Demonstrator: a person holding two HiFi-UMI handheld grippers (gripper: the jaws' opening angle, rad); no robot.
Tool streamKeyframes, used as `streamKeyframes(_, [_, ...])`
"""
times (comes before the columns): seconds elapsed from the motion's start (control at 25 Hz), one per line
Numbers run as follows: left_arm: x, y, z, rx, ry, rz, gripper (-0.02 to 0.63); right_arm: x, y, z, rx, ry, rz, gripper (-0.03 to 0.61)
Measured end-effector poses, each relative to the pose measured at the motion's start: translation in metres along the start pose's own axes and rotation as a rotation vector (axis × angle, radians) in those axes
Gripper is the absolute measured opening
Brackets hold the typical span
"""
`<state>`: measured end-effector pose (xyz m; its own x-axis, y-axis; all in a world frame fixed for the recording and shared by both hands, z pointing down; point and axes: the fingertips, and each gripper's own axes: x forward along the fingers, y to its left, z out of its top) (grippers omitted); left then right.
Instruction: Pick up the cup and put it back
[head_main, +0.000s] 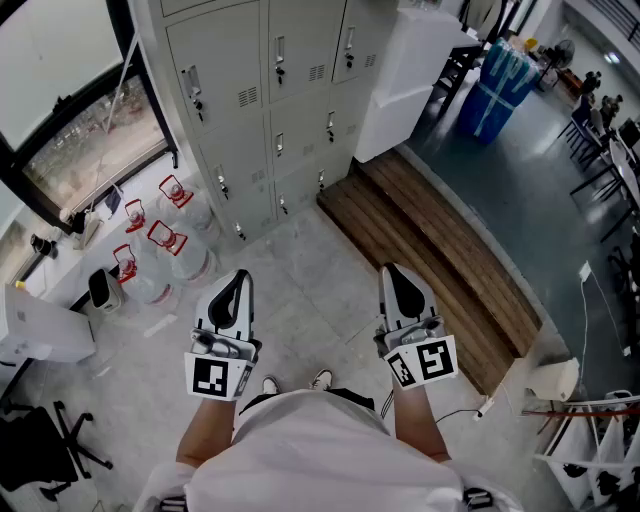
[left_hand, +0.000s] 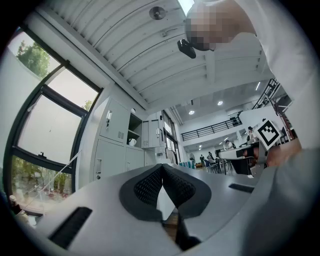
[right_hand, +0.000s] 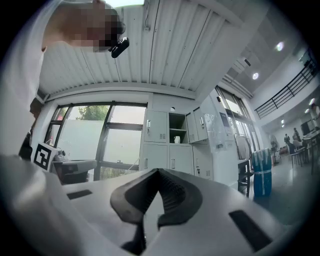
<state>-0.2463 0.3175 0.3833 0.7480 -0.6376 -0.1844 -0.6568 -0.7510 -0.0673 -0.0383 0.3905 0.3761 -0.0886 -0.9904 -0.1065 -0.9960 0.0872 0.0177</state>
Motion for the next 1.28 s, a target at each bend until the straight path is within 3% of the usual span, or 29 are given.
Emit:
streamKeyframes(0.2, [0.012, -0.011, -0.003, 0.001, 0.002, -0.004, 0.021, 0.002, -0.012, -0.004, 0.004, 0.003, 0.022, 0.012])
streamKeyframes(0.44, [0.028, -0.030, -0.005, 0.021, -0.011, 0.025, 0.021, 0.008, -0.019, -0.015, -0.046, 0.046, 0.110, 0.012])
streamKeyframes(0.76, [0.056, -0.024, -0.035, 0.001, 0.035, 0.049, 0.021, 0.036, -0.041, -0.036, -0.003, 0.060, 0.168, 0.012])
streamKeyframes(1.0, [0.126, 0.001, -0.068, -0.023, 0.025, 0.009, 0.021, 0.090, -0.073, -0.054, 0.015, 0.076, 0.177, 0.012])
streamKeyframes(1.28, [0.250, 0.078, -0.093, -0.047, 0.007, -0.035, 0.021, 0.224, -0.121, -0.059, 0.035, 0.067, 0.171, 0.012])
